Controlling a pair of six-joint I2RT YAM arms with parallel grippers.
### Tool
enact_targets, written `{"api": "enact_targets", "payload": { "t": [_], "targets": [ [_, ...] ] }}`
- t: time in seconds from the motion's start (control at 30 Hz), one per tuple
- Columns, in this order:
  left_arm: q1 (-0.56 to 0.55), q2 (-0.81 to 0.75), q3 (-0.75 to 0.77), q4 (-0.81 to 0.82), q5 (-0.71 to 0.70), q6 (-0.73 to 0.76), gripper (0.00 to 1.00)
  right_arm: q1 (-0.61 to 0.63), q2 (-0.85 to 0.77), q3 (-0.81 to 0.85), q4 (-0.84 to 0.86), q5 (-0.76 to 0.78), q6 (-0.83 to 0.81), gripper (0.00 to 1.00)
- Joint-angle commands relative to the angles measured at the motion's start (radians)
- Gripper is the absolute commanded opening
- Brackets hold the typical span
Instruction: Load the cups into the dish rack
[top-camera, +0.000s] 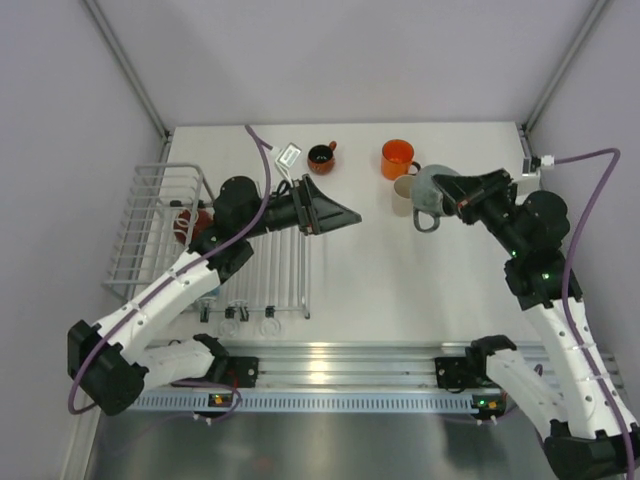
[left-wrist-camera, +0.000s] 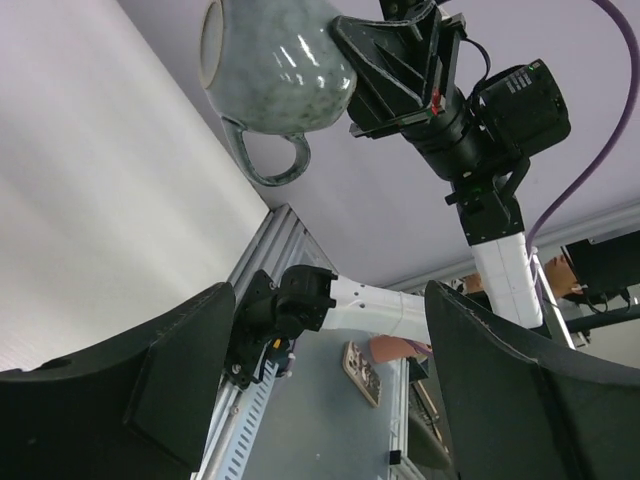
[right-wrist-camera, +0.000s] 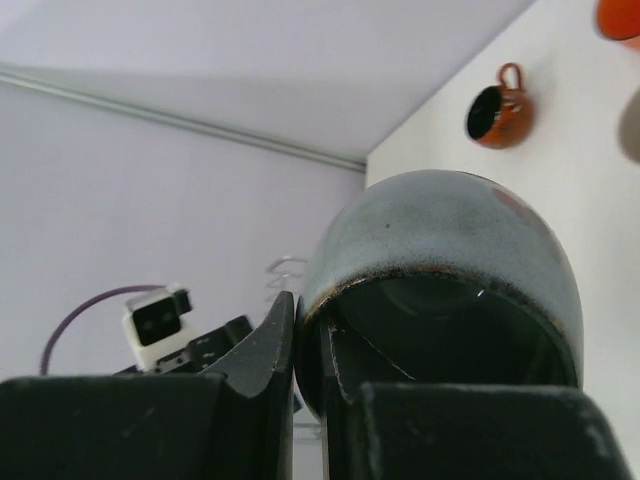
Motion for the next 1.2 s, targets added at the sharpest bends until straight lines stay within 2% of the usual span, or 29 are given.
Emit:
{"api": "enact_targets", "payload": {
  "t": [0.0, 0.2, 0.47, 0.73, 0.93, 1.17],
  "targets": [
    [0.001, 0.01, 0.019, 0.169, 0.049, -0.017, 0.83, 0.067, -0.03, 0.026, 0.319, -0.033, 0.131, 0.0],
    [-0.001, 0.073, 0.016, 0.29, 0.124, -0.039, 0.87, 0.16, 0.001, 0.031, 0.425, -0.036, 0.196, 0.0],
    [-0.018, 0.101, -0.022, 0.5, 0.121, -0.121, 0.88, 0.246, 0.064, 0.047, 0.576, -0.017, 0.214, 0.0],
    [-0.038, 0.15, -0.011, 0.515, 0.135, -0.139, 0.88, 0.337, 0.136, 0.049, 0.696, 0.003, 0.24, 0.0],
    [-0.038, 0.158, -0.014, 0.515, 0.138, -0.132, 0.88, 0.386, 0.145, 0.061, 0.69, 0.02, 0.204, 0.0],
    [-0.038, 0.155, -0.042, 0.515, 0.138, -0.132, 0.89, 0.389, 0.108, 0.107, 0.612, 0.044, 0.138, 0.0]
  ]
}}
